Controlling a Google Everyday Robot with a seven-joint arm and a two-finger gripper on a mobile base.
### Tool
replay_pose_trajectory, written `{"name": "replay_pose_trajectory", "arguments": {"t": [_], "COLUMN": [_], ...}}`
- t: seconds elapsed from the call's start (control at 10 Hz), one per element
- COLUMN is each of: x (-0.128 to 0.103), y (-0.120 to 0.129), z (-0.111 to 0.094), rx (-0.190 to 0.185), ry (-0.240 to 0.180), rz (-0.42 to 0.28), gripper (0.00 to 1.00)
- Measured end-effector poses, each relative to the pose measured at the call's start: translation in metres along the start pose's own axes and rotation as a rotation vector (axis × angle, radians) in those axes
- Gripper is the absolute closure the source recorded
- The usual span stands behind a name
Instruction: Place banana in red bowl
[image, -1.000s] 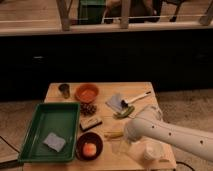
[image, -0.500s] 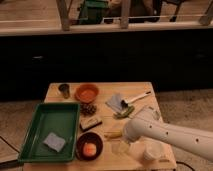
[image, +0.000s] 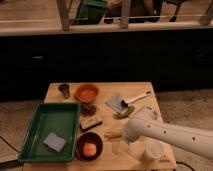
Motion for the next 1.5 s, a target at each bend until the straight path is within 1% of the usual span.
{"name": "replay_pose_trajectory", "arguments": {"t": [1.0,1.5], "x": [0.008,0.014], "y": [-0.003,-0.002], "z": [0.024,0.030], "rx": [-0.035,-0.047], "ry": [0.009,0.011], "rz": [0.033,0.046], "gripper": [0.20,0.20]}}
